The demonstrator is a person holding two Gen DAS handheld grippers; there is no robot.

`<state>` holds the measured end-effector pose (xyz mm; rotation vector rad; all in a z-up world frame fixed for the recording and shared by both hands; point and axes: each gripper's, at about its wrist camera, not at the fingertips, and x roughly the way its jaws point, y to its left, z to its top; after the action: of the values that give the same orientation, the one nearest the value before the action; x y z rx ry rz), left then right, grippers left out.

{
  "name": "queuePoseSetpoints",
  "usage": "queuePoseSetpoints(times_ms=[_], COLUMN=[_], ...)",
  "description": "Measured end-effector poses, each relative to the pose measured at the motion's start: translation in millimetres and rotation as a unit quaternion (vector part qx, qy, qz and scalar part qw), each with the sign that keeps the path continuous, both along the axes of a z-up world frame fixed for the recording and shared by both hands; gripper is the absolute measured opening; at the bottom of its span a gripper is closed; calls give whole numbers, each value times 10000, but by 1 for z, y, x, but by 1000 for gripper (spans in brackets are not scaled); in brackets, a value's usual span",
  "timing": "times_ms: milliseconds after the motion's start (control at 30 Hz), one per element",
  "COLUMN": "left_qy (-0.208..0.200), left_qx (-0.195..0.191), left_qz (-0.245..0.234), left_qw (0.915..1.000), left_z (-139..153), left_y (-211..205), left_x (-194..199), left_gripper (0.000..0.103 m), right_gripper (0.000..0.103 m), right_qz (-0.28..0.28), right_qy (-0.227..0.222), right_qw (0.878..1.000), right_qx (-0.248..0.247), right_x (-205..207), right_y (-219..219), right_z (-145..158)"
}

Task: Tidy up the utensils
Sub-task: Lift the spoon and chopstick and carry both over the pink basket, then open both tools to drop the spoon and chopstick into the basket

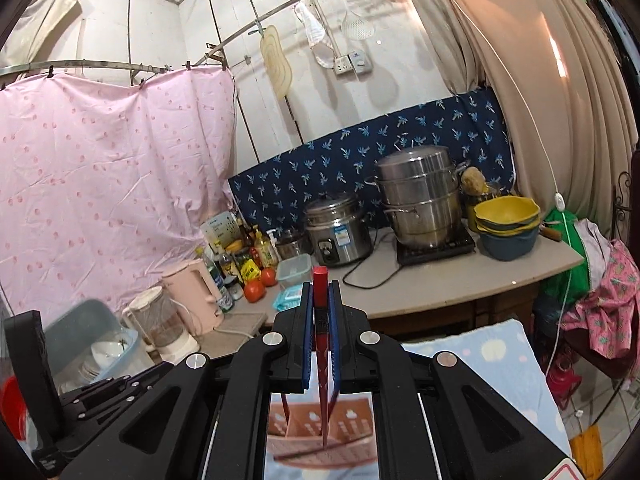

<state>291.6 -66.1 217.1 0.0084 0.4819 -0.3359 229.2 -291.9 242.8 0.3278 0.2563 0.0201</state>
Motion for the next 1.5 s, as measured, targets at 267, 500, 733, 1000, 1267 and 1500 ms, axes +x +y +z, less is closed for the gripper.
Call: queuePoseSetpoints(times_ms=[267, 500, 733, 1000, 1267, 1500], left_qy=[273, 562, 714, 823, 892, 841], left_qx=[86, 129, 118, 95, 106, 165], left_qz=[125, 200, 236, 313, 415, 460], left_qw=[9995, 9981, 9971, 9961, 9951, 9953], left_z=[-25, -51, -63, -71, -76, -78], left_y=[-1, 2, 0, 2, 6, 8], left_x=[34, 52, 60, 60, 56, 41], left_gripper=[1, 1, 1, 2, 13, 26], right_gripper=[7, 7, 7, 12, 27, 34], right_qz=[257, 429, 459, 456, 370, 405], right_qy=[214, 722, 1037, 1168, 1203, 1300], right_qw=[9994, 9964, 9935, 9920, 9919, 9903], right_qx=[-87, -113, -111, -159, -138, -275], right_x=[54, 86, 97, 100, 95, 78], right_y=[22, 34, 37, 38, 37, 45], right_z=[-12, -51, -75, -85, -89, -96])
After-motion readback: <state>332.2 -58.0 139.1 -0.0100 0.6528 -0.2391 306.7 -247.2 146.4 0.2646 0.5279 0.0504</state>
